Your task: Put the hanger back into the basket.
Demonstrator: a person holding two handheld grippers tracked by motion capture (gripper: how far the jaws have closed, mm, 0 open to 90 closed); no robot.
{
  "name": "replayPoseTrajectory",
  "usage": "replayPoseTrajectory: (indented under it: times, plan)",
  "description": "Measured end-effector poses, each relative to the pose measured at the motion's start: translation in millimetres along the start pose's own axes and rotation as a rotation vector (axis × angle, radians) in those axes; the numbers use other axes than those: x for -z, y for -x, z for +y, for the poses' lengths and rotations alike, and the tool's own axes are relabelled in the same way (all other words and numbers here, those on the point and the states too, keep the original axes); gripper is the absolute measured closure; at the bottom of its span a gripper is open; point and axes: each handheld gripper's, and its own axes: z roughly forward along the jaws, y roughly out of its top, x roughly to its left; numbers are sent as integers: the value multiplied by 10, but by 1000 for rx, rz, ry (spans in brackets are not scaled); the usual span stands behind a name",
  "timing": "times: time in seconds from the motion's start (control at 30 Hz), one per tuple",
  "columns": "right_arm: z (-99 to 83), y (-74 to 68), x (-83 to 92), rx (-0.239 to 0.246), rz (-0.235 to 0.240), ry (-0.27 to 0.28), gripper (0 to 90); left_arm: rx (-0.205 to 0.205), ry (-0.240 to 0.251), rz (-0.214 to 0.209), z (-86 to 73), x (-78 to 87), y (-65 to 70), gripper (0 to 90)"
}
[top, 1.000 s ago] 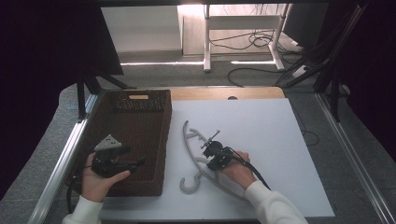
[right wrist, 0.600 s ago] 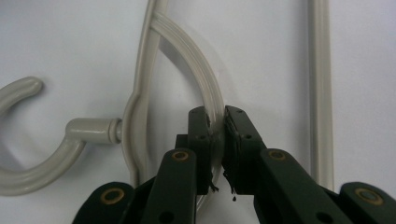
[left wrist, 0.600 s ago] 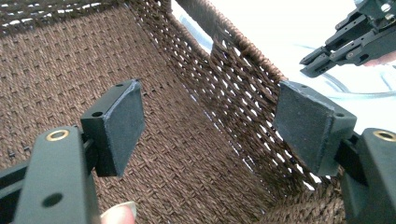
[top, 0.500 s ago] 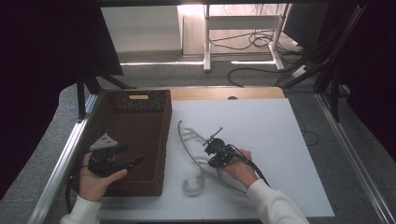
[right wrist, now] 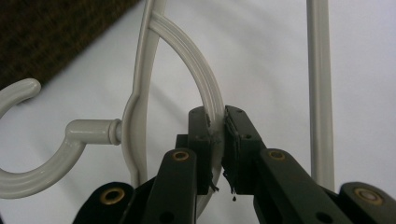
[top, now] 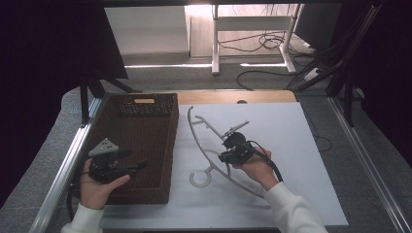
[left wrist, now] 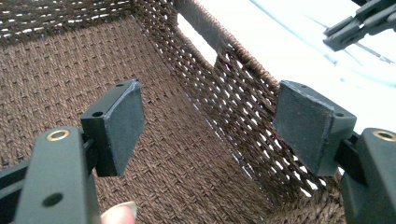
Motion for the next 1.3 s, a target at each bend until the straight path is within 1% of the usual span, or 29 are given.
replayPoseTrajectory:
  times: [0.23,0.27,0.3,0.33,0.43,0.47,0.5,0.57,0.6,0.63,0.67,0.8,0.83,0.93,0.97,1.0,1.03,1.07,1.1,1.13,1.17,1.2,1.23,1.27,1.3]
  plan:
    - [43,120,217,-83,30,116,818,18,14,-27,10,0,19,250]
    - [45,133,236,-99,34,130,818,19,14,-33,11,-3,24,250]
    - [45,133,236,-99,34,130,818,19,14,-33,11,-3,24,250]
    - [50,160,263,-125,48,158,818,19,13,-46,14,-16,38,249]
    - [60,194,297,-161,71,198,818,20,17,-71,26,-33,72,249]
    - [64,203,310,-171,79,214,818,20,17,-71,26,-33,72,249]
    - [70,209,324,-181,87,229,818,20,22,-92,43,-39,108,250]
    - [88,219,361,-201,94,254,818,11,26,-117,65,-49,158,255]
    - [97,222,379,-210,97,271,818,11,26,-117,65,-49,158,259]
    - [107,228,398,-220,100,289,817,9,32,-155,87,-69,219,262]
    - [116,233,417,-231,103,308,818,8,33,-173,98,-82,249,265]
    - [161,258,455,-278,132,372,818,-5,32,-219,148,-144,369,275]
    - [173,261,459,-287,137,382,818,-11,32,-230,162,-158,401,277]
    - [204,266,456,-305,148,411,818,-6,39,-277,206,-208,489,287]
    - [213,265,453,-314,154,420,817,-5,39,-286,223,-228,521,291]
    - [213,265,453,-314,154,420,817,-5,39,-286,223,-228,521,296]
    - [227,264,449,-328,163,433,818,-5,37,-312,252,-284,587,300]
    - [232,266,446,-330,169,437,818,-1,35,-328,266,-321,619,305]
    - [232,266,446,-330,169,437,818,-1,35,-328,266,-321,619,310]
    - [238,264,443,-336,174,441,818,1,29,-344,282,-373,661,310]
    - [246,263,434,-340,174,448,818,1,22,-351,290,-406,688,321]
    - [248,264,429,-343,173,449,817,-5,7,-368,309,-490,754,325]
    - [248,264,429,-343,173,449,817,-5,7,-368,309,-490,754,330]
    - [250,268,418,-349,171,451,817,1,-1,-384,326,-564,803,336]
    - [250,268,418,-349,171,451,817,1,-1,-384,326,-564,803,341]
